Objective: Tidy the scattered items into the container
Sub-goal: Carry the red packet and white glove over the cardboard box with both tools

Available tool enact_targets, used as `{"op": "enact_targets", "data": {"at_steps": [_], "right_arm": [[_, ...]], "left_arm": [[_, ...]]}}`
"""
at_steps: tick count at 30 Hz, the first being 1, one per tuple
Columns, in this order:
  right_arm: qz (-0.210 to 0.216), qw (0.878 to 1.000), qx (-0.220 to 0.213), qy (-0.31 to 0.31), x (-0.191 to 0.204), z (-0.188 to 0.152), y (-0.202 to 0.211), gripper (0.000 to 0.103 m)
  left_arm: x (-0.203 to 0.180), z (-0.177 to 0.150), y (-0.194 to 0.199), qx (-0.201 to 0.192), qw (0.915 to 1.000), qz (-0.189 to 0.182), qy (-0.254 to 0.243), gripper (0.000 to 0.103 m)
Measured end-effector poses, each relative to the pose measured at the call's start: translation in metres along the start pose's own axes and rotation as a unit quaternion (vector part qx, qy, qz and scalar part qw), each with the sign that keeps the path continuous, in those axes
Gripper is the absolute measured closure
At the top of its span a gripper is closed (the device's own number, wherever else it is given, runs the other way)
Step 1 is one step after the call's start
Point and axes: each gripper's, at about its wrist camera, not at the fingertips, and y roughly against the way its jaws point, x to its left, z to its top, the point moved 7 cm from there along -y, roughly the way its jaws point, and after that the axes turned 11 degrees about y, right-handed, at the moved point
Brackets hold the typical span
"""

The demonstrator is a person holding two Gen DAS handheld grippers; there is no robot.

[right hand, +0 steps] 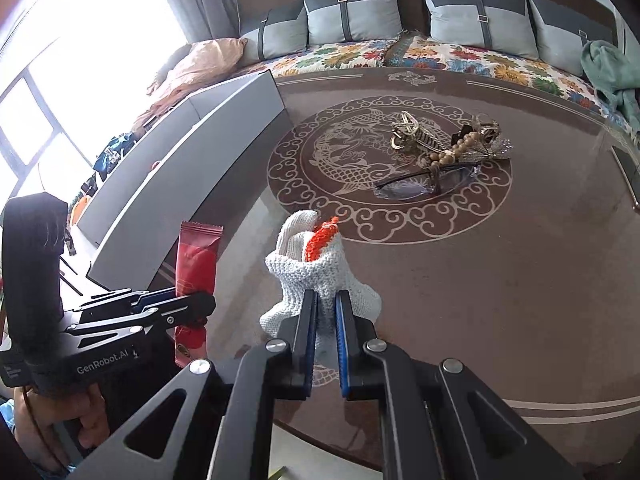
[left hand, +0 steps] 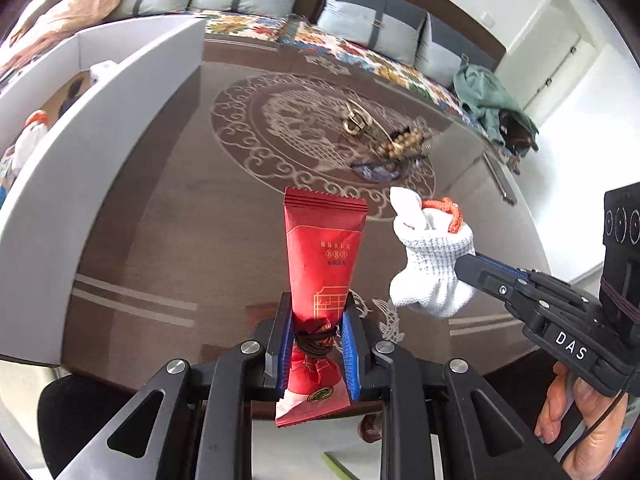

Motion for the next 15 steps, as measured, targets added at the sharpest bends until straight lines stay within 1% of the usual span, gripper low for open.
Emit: {"op": "enact_targets", "data": {"at_steps": [3,7,11,15], "right_arm": [[0.004,1.0,-0.004,0.015,0.017,0.013,0.002,0.094],[0.024,0.999,-0.028,0.032,0.047,0.045,0.008,0.094],[0.048,0.996,-0.053,0.052,0.082,0.081,0.014,0.094],[0.081,0.99,-0.081,0.082,0.13,0.128,0.019,0.094]], "left_arm": [[0.014,0.014,0.021,-0.019,0.9996,-0.008,0.018,0.082],[0.037,0.041,0.059,-0.056,0.9977,-0.009,0.038,0.082],[0.075,0.077,0.114,-0.107,0.9924,0.006,0.061,0.082],[0.117,0.109,0.16,-0.154,0.9842,0.037,0.079,0.082]]}}
